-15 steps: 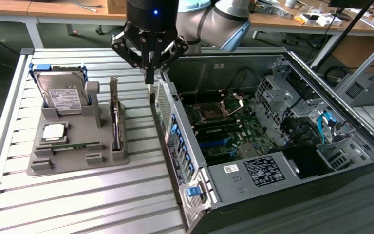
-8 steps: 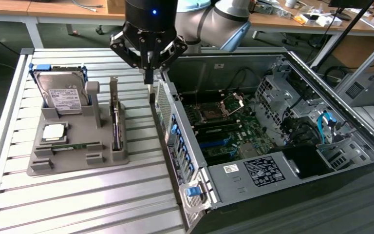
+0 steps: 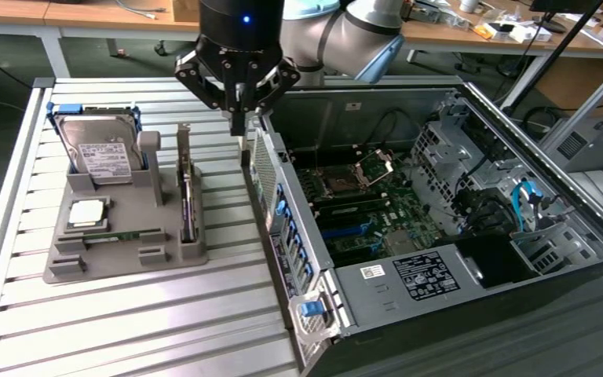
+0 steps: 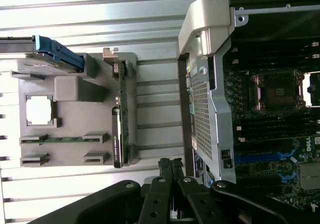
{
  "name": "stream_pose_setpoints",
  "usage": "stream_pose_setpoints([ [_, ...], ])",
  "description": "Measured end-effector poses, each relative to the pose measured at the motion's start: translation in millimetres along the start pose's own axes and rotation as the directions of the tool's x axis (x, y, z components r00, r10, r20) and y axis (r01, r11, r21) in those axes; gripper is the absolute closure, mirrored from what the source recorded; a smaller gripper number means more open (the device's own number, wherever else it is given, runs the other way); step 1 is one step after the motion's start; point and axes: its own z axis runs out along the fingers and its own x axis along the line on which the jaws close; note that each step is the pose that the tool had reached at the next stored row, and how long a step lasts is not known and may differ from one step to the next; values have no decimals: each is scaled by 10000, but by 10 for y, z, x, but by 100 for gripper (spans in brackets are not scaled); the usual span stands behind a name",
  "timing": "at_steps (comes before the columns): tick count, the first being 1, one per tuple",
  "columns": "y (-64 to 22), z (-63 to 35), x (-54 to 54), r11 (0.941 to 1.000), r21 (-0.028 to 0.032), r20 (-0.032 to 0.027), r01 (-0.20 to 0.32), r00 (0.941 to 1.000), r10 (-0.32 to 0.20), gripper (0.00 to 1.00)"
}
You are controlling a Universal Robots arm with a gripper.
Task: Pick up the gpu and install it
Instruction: 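Reach for the gpu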
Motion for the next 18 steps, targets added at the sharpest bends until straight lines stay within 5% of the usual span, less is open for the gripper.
stream_pose_setpoints([
  [18, -4, -1, 55, 10000, 0, 0, 0, 10000, 0, 87],
])
